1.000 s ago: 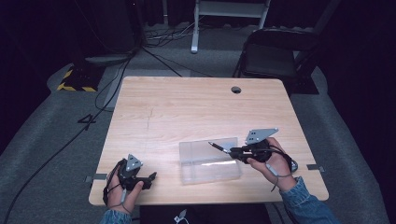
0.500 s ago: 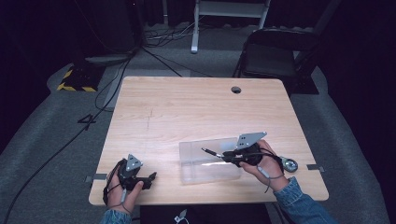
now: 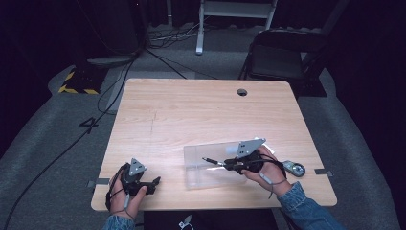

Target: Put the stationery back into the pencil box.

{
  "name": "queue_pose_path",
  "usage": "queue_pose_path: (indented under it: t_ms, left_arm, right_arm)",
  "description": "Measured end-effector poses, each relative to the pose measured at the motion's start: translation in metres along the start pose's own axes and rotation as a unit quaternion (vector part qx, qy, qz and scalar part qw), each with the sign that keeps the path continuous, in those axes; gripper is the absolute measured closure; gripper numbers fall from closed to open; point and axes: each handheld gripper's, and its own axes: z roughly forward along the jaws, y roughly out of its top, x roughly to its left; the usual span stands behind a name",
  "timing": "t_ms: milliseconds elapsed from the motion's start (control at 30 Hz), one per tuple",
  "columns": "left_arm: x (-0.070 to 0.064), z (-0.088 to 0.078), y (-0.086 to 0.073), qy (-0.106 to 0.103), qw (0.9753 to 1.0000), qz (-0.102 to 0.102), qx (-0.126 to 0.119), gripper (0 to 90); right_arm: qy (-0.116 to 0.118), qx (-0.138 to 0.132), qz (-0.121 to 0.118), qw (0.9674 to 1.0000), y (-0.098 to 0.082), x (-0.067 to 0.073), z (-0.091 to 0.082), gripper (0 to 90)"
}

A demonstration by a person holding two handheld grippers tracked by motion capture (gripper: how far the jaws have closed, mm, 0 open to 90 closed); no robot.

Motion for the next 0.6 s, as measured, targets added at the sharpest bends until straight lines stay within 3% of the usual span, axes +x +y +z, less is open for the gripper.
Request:
queue_pose_path:
  t_ms: [267, 600]
  left_arm:
    - [0.000, 0.000, 0.000, 0.000, 1.0000, 0.000, 0.000, 16.6]
    - [0.000, 0.000, 0.000, 0.000, 1.0000, 0.000, 0.000, 16.6]
  right_arm:
    - [0.017, 0.021, -0.012, 0.9996, -0.004, 0.003, 0.012, 78.7]
    - [0.018, 0.034, -0.029, 0.9988, -0.008, 0.001, 0.020, 78.6]
